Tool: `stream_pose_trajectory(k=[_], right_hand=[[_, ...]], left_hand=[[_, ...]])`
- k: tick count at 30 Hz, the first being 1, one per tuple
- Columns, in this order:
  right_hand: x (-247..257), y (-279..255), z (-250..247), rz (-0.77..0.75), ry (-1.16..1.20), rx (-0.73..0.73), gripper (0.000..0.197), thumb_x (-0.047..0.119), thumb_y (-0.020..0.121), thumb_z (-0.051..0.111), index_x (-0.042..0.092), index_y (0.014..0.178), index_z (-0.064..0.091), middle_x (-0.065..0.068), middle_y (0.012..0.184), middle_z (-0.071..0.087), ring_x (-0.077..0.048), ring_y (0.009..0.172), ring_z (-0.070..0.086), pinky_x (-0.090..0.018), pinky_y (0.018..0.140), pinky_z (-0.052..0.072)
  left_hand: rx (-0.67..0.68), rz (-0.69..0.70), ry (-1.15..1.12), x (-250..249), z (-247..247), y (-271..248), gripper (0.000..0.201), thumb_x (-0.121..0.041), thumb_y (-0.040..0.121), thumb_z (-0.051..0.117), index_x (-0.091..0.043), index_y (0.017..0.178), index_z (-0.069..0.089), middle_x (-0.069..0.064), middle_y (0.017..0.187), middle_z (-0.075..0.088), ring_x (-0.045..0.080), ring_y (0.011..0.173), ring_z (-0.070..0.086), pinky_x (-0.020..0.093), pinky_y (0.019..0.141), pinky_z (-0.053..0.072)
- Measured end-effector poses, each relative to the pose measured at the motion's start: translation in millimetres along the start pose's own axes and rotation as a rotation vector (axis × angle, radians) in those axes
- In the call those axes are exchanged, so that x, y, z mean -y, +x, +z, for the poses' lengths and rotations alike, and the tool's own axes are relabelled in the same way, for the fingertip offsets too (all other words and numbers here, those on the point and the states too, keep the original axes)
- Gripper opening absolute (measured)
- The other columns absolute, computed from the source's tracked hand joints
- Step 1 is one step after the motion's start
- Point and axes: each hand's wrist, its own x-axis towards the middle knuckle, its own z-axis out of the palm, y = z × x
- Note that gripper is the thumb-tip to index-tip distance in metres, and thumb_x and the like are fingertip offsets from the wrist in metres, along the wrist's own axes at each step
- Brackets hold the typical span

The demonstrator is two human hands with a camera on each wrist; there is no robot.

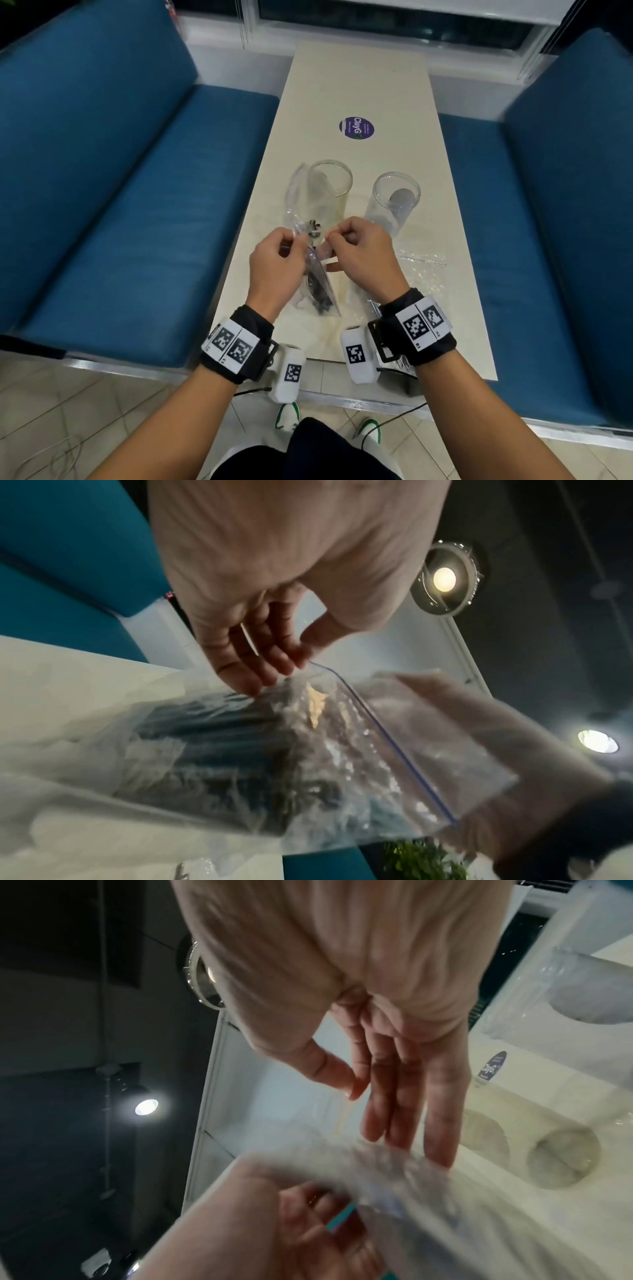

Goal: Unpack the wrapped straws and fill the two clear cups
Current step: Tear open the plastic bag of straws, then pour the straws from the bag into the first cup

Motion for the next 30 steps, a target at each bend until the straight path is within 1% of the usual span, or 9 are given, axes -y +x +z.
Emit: stream_pose_trajectory(k=[7,10,12,15,19,22,24,27,30], right_hand=[[-13,13,-26,0.004,0.112,-0.259,0.010,0.006,0.105,0.056,0.002,0.108,0.065,-0.007,0.079,0.071,-0.025,0.076,0.075,-0.056,0.080,0.066],[-10,7,-23,0.033,0.032,-0.035,0.050,0.051,0.102,0.056,0.016,0.137,0.056,0.004,0.118,0.074,-0.018,0.108,0.072,-0.053,0.103,0.057],[-10,-4,-22,0.064,-0.043,0.156,0.090,0.075,0.087,0.060,0.025,0.158,0.036,0.013,0.144,0.056,-0.014,0.126,0.062,-0.044,0.110,0.049],[-23,-12,-18,0.004,-0.180,0.243,0.086,0.044,0.089,0.080,0.024,0.160,0.035,0.008,0.156,0.048,-0.017,0.129,0.062,-0.041,0.103,0.057],[-33,-6,-28,-0.042,0.021,0.152,0.048,-0.006,0.099,0.063,0.012,0.143,0.058,-0.007,0.147,0.060,-0.030,0.118,0.071,-0.045,0.076,0.068],[-31,-5,-46,-0.114,0.128,0.248,0.042,-0.012,0.098,0.061,0.006,0.136,0.063,-0.006,0.139,0.066,-0.032,0.123,0.069,-0.042,0.077,0.068],[-29,-5,-54,-0.126,0.189,0.277,0.041,-0.013,0.097,0.061,0.006,0.134,0.064,-0.002,0.133,0.071,-0.032,0.124,0.069,-0.044,0.082,0.067],[-33,-1,-50,-0.100,0.334,0.215,0.043,-0.009,0.097,0.063,0.001,0.139,0.059,-0.017,0.135,0.070,-0.040,0.128,0.065,-0.055,0.094,0.061],[-42,0,-31,-0.098,0.488,0.088,0.050,-0.007,0.093,0.069,-0.001,0.141,0.056,-0.028,0.139,0.064,-0.048,0.135,0.057,-0.063,0.108,0.050]], left_hand=[[-0.160,-0.016,-0.203,1,-20,6,0.017,-0.018,0.109,0.056,-0.011,0.093,0.057,0.013,0.094,0.063,0.022,0.061,0.076,0.053,0.072,0.066],[-0.171,-0.051,-0.301,1,-15,1,0.016,-0.016,0.108,0.058,-0.007,0.095,0.057,0.021,0.100,0.062,0.027,0.067,0.078,0.039,0.070,0.067],[-0.179,-0.066,-0.384,-1,-11,-1,0.016,-0.016,0.108,0.059,-0.006,0.095,0.056,0.024,0.105,0.064,0.030,0.072,0.079,0.037,0.072,0.066],[-0.096,-0.094,-0.449,-3,-10,-5,0.022,-0.023,0.107,0.061,-0.004,0.096,0.059,0.024,0.100,0.073,0.032,0.077,0.080,0.043,0.075,0.065],[-0.167,0.046,-0.258,6,-24,-4,0.038,-0.042,0.102,0.047,-0.017,0.089,0.072,0.009,0.100,0.069,0.022,0.089,0.060,0.043,0.081,0.050],[-0.178,0.084,-0.167,22,-38,11,0.044,-0.019,0.084,0.053,-0.021,0.128,0.060,0.002,0.139,0.050,0.016,0.126,0.053,0.042,0.110,0.046],[0.068,0.113,-0.055,31,-42,22,0.055,-0.018,0.092,0.064,-0.026,0.144,0.053,-0.011,0.149,0.052,0.006,0.140,0.049,0.026,0.115,0.042],[0.272,0.132,0.099,26,-34,18,0.018,-0.017,0.107,0.060,-0.034,0.113,0.066,-0.023,0.103,0.069,-0.017,0.096,0.061,0.003,0.081,0.044],[0.254,0.183,0.043,28,-24,8,0.019,-0.019,0.109,0.057,-0.025,0.124,0.065,-0.017,0.115,0.070,-0.014,0.100,0.064,0.005,0.085,0.045]])
